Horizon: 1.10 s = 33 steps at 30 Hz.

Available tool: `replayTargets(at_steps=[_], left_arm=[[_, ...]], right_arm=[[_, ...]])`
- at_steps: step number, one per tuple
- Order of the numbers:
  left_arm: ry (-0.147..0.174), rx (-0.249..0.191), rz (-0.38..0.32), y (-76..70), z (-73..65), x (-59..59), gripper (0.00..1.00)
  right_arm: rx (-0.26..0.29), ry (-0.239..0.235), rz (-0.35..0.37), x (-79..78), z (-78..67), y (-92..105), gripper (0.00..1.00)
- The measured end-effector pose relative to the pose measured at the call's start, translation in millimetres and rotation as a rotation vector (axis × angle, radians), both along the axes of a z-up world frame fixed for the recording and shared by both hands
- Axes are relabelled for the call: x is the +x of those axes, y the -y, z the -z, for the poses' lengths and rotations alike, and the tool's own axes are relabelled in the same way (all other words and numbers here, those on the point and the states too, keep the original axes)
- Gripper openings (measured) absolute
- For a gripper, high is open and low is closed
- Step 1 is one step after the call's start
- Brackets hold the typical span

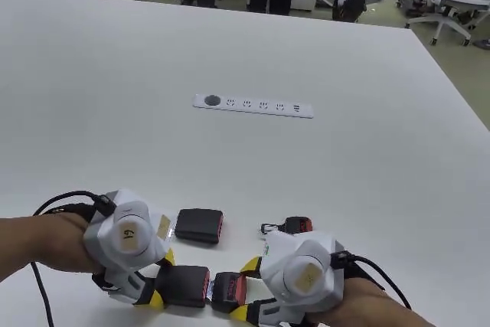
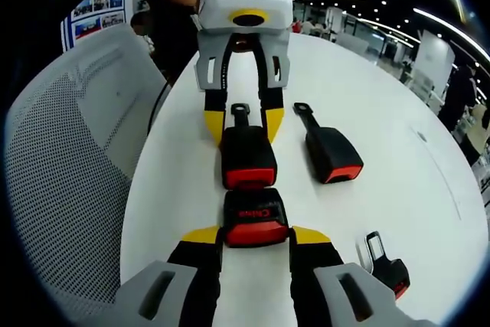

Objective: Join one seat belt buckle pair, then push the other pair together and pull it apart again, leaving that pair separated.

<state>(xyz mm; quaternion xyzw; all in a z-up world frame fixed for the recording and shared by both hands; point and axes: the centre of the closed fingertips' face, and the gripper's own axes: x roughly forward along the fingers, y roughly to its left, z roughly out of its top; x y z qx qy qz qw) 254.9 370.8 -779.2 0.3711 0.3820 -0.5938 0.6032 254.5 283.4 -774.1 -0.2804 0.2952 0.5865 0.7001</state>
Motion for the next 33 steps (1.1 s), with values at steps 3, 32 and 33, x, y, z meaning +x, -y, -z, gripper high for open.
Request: replayTargets(at_steps=[3,32,33], left_arm=[[0.008,-0.003,-0.003,0.9,-0.9,0.6,0.34],[0.018,-0.134,-0.163,8.4,-41.5,26.2,0.43],[0.021,-0.138,-0.171,9.3,-43.2,28.8,0.43]], right_arm=[[-0.004,-0.001,0.005,0.9,0.7,2.2,0.31],[0.016,0.04,0.096,32.1,-26.1,40.1,0.38],[0.013,0.044,0.099,34.7,-27.1,42.9,0.38]])
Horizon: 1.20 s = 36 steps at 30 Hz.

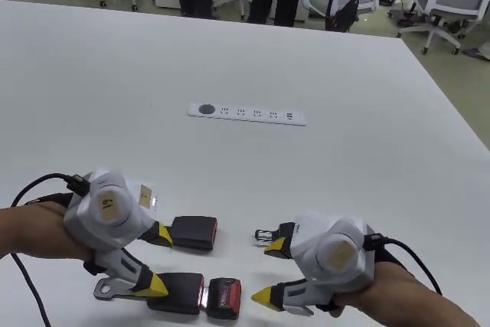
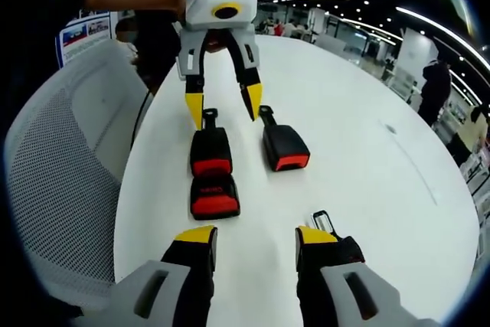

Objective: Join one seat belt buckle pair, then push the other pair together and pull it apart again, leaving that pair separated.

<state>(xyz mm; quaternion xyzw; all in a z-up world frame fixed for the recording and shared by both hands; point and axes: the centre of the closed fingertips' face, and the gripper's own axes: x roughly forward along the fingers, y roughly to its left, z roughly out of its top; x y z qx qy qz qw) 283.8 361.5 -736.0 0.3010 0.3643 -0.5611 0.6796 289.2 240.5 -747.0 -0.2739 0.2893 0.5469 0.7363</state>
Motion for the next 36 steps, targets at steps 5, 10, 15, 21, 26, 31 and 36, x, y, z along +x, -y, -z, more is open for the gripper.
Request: replayTargets(at_steps=[5,10,15,21,26,31,36], left_arm=[[0.006,-0.016,-0.036,-1.7,-2.4,13.2,0.43],[0.018,-0.027,-0.067,-4.9,-0.7,28.5,0.43],[0.029,-0.034,-0.083,-2.9,-0.2,36.3,0.43],[0.042,-0.039,-0.095,-3.2,2.0,49.3,0.43],[0.04,-0.025,-0.088,0.2,8.7,56.4,0.43],[0.043,-0.007,-0.081,4.9,11.3,58.8,0.43],[0.04,0.017,-0.067,7.2,15.0,61.9,0.43]], right_arm=[[-0.014,0.011,0.004,7.5,-1.3,10.6,0.39],[-0.031,0.024,0.011,16.5,-2.0,21.9,0.39],[-0.037,0.041,0.014,25.6,-1.6,31.1,0.4],[-0.056,0.064,0.011,38.4,1.5,41.3,0.39],[-0.066,0.077,0.013,49.2,3.9,48.0,0.38],[-0.085,0.082,0.006,54.0,7.1,50.7,0.37],[-0.104,0.08,-0.003,63.4,12.1,54.6,0.37]])
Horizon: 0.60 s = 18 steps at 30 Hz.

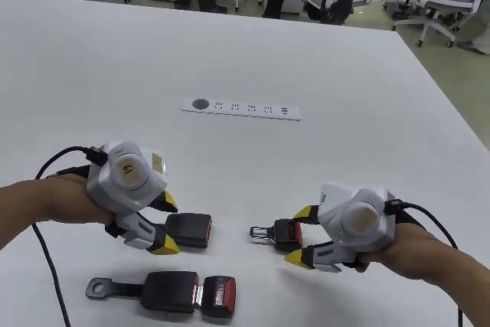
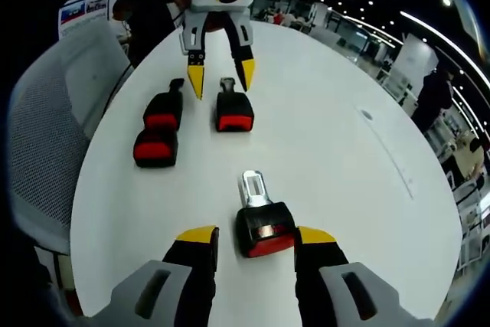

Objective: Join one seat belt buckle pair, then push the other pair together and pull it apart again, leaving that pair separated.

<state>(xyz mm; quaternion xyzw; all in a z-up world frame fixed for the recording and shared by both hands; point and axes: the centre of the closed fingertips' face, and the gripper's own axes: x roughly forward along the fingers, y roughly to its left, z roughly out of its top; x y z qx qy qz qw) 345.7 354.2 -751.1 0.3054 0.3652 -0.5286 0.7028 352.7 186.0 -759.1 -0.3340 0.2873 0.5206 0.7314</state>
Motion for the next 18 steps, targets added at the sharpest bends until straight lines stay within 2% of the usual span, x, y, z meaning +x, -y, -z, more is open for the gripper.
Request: replayTargets(at_steps=[3,5,10,18], left_arm=[[-0.009,0.019,0.006,-0.3,7.9,1.1,0.43],[-0.004,0.02,0.007,-0.3,9.1,4.0,0.42],[-0.015,0.054,0.026,-2.0,15.5,6.9,0.41],[-0.016,0.085,0.076,-2.9,16.3,10.5,0.36]], right_arm=[[-0.008,-0.001,-0.003,4.0,1.6,1.6,0.36],[-0.015,-0.008,-0.007,5.8,2.6,2.6,0.36],[-0.037,-0.024,-0.027,7.9,8.5,4.5,0.34],[-0.068,-0.029,-0.061,6.7,12.8,6.2,0.31]])
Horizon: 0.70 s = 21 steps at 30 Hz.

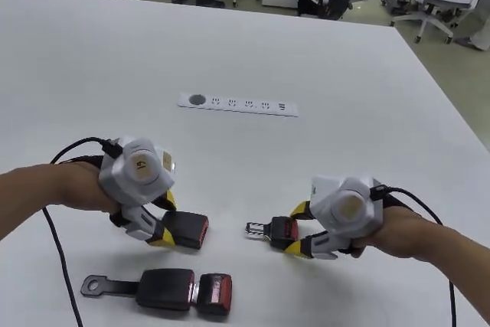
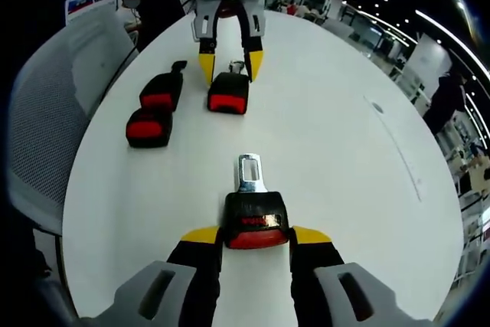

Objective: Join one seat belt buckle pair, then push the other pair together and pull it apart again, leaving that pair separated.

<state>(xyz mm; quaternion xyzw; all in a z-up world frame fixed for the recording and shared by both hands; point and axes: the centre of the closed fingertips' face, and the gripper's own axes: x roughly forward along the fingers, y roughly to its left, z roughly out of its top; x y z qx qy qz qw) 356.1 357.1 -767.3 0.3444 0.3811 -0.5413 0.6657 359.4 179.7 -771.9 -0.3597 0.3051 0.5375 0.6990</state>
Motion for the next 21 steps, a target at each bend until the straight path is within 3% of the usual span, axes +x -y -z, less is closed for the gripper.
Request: replayTargets(at_steps=[6,21], left_arm=[[-0.006,0.029,0.029,-3.1,2.4,0.5,0.34],[-0.01,0.034,0.088,-6.3,6.4,1.2,0.32]], right_arm=[[-0.005,-0.002,-0.016,2.4,4.5,1.3,0.31],[-0.007,-0.003,-0.048,1.6,4.1,0.3,0.3]])
